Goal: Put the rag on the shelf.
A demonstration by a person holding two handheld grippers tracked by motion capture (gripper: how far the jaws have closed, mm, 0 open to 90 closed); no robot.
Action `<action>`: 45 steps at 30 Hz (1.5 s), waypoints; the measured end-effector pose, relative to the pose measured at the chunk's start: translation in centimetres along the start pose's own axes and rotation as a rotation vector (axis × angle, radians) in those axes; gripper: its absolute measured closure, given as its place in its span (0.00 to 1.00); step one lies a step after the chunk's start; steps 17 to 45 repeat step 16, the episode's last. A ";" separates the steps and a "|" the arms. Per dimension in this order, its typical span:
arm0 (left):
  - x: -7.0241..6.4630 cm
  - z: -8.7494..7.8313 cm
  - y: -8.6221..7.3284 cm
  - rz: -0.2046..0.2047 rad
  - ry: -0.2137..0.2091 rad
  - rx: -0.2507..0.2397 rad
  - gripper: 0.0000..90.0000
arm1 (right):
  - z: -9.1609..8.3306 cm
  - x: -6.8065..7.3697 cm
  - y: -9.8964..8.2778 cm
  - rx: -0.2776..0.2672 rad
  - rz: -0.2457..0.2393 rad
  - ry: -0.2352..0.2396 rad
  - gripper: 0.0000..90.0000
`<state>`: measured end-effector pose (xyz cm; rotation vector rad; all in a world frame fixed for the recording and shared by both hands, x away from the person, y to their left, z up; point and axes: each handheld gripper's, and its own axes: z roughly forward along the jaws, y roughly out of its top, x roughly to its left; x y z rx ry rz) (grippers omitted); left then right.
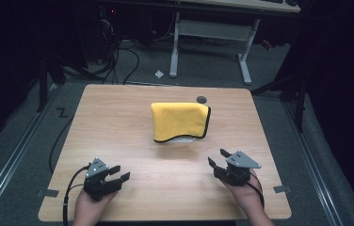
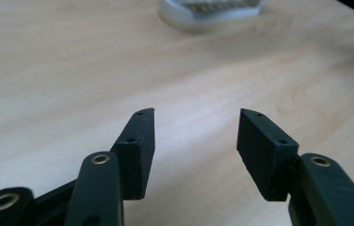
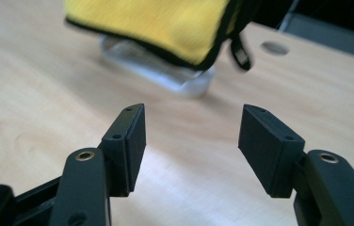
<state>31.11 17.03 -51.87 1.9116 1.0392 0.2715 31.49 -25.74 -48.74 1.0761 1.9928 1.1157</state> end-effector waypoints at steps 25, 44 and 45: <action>-2.0 2.2 -0.3 0.095 0.033 0.092 0.48 | 1.5 0.9 -2.8 0.086 -0.071 0.049 0.49; -2.0 2.2 -0.3 0.095 0.033 0.092 0.48 | 1.5 0.9 -2.8 0.086 -0.071 0.049 0.49; -2.0 2.2 -0.3 0.095 0.033 0.092 0.48 | 1.5 0.9 -2.8 0.086 -0.071 0.049 0.49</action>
